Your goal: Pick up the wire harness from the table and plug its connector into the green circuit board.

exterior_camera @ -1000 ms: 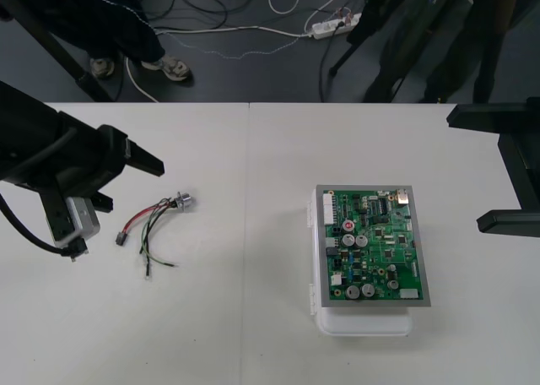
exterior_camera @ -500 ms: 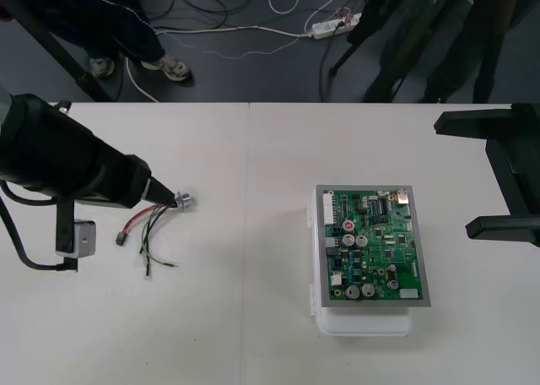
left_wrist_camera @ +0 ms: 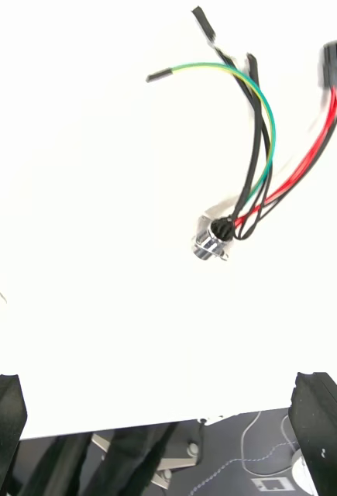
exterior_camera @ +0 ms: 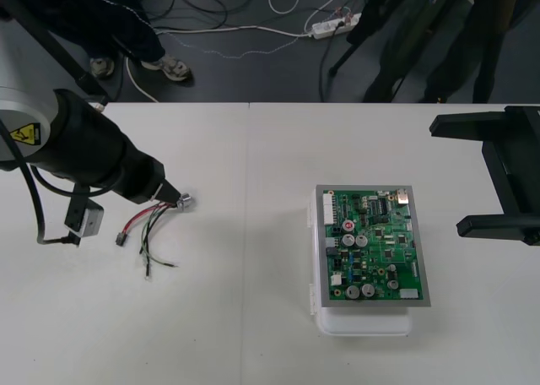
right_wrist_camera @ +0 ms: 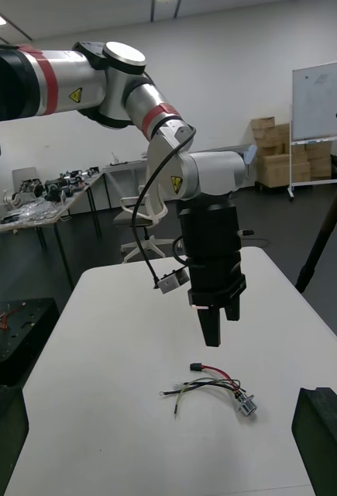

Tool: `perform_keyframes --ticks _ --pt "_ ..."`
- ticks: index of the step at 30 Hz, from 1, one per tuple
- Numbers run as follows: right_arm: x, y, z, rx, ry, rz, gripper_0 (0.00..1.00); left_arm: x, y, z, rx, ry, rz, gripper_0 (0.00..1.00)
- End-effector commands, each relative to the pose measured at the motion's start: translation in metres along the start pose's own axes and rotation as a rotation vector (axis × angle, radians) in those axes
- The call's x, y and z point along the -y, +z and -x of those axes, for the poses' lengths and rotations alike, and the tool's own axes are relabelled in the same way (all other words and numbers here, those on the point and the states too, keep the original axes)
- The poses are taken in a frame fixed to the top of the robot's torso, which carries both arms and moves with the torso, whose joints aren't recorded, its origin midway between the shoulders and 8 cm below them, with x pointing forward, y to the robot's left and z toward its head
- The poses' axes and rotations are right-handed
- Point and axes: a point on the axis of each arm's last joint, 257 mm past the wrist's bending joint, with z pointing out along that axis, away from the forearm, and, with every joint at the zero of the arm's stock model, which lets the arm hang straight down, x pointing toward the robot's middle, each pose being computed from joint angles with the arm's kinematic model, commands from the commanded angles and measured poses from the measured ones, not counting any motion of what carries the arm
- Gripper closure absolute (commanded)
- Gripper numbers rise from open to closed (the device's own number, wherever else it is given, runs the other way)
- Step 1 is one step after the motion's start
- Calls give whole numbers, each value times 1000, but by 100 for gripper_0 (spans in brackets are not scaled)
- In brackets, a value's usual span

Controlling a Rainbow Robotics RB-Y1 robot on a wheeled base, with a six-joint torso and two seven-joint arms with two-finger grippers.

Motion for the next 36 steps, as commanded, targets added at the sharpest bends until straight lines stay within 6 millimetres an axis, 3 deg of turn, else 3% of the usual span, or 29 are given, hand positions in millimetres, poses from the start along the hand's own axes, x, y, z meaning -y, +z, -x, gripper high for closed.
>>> perform_keyframes --ticks 1,27,36 --pt "-1 2 2 -16 -63 13 0 -8 1 -44 -62 69 -23 0" --pt "-4 -9 -9 -37 -36 -19 0 31 69 -44 85 201 -212 0" --pt "-5 -11 -10 -39 -32 -20 0 46 101 -41 110 230 -266 0"
